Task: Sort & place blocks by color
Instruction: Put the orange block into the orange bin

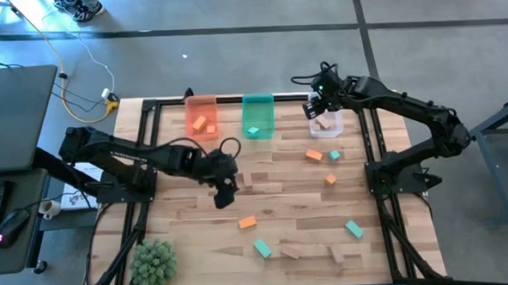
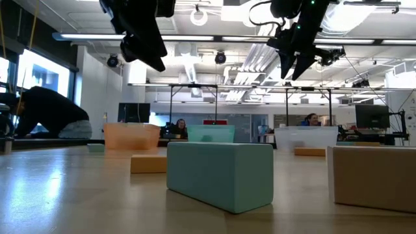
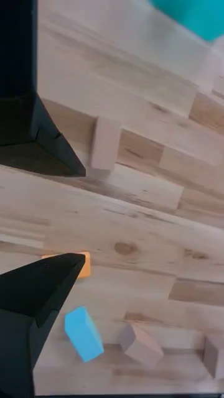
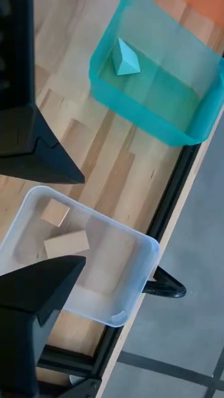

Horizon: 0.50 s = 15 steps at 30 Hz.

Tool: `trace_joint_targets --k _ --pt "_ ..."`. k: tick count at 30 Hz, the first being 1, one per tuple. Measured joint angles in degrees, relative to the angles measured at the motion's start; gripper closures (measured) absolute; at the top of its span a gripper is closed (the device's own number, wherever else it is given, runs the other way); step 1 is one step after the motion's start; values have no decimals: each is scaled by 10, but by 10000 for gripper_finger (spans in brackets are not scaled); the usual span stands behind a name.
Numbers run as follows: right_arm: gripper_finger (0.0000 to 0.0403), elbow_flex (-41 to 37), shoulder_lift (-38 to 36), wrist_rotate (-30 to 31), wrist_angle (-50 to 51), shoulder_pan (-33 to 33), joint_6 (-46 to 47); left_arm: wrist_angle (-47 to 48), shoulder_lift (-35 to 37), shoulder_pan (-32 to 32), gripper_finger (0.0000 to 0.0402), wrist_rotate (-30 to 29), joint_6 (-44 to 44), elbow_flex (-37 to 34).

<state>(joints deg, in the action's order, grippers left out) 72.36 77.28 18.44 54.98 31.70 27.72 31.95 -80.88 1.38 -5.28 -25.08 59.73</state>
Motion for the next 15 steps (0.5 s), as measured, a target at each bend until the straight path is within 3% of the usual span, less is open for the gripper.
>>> trace_joint_targets --k 8,15 --pt "218 0 0 -5 0 0 -8 -36 -2 60 202 -57 -79 -32" --pt "218 -1 0 -7 0 0 -8 -75 -41 92 202 -65 -113 -32"
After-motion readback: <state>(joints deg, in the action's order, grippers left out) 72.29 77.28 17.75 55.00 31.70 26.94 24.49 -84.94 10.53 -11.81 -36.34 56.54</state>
